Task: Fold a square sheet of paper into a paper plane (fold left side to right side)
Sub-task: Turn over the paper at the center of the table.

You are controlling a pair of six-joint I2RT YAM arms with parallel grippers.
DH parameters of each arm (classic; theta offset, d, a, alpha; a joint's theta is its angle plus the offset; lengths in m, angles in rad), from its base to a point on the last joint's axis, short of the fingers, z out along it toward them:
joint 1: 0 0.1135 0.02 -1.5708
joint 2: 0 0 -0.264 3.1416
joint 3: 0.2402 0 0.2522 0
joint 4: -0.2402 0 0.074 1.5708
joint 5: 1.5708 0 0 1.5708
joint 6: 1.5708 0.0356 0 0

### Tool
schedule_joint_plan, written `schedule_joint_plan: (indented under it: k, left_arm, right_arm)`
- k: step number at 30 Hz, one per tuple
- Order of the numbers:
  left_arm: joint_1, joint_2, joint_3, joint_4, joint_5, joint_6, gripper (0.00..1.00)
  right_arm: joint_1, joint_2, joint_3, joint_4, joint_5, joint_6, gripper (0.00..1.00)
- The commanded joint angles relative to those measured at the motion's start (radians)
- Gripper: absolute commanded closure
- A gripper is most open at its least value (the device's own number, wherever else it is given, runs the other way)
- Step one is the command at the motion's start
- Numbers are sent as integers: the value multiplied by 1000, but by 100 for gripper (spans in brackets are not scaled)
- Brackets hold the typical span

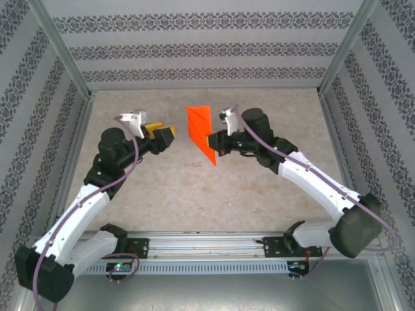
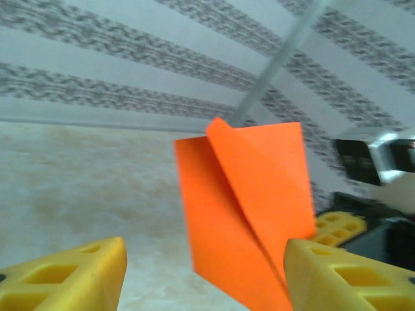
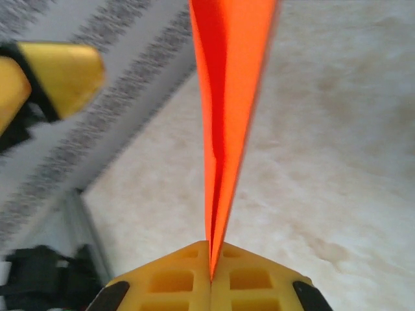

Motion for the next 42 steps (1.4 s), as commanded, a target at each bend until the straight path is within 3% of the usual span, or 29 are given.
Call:
schedule_joint_plan:
  k: [1, 7, 16, 24, 31, 42]
  left_arm:
    - [9, -76, -39, -97, -253, 54, 34]
    - [11, -181, -66, -175, -459, 39, 33]
    - [12, -266, -90, -225, -599, 16, 33]
    - [12, -254, -84, -229, -597, 15, 33]
    - [11, -234, -79, -228, -578, 13, 33]
    - [12, -176, -48, -224, -523, 20, 32]
  right_arm:
    - [85, 50, 113, -311, 455, -147, 100]
    - [203, 207, 245, -466, 855, -149, 100]
    - [294, 545, 401, -655, 1223, -114, 100]
    - [301, 806, 496, -739, 1220, -42, 100]
    - [316, 888, 530, -763, 1155, -26, 100]
    - [316, 892, 535, -758, 985, -2, 74]
